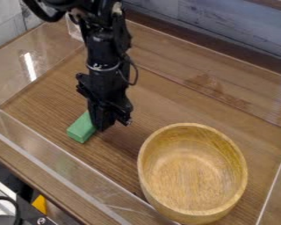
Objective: Put the green block in the brown bowl
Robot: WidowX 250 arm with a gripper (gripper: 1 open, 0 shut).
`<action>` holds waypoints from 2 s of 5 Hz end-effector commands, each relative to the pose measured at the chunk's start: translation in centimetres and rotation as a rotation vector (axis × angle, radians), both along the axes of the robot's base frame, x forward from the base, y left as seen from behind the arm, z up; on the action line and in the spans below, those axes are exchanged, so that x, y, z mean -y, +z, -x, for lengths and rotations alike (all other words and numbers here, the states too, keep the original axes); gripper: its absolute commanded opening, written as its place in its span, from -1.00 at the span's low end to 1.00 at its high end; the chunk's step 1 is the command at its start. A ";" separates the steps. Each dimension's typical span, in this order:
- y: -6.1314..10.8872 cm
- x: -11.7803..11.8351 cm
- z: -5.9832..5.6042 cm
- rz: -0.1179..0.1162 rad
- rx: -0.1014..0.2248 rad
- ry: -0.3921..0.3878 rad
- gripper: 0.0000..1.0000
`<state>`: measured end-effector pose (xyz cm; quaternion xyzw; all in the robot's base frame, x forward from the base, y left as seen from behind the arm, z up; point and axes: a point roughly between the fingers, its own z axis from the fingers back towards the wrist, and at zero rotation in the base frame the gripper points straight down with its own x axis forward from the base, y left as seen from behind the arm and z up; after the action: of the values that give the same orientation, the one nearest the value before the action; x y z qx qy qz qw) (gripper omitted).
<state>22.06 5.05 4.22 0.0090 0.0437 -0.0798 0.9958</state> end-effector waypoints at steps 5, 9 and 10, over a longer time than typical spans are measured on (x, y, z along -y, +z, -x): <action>6.3 -5.3 -0.5 0.004 0.061 0.274 1.00; 1.7 -3.4 -1.3 -0.020 0.042 0.256 1.00; 1.3 -3.0 -1.1 -0.023 0.037 0.245 1.00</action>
<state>22.80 8.00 4.94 0.0113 0.0393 0.0458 0.9981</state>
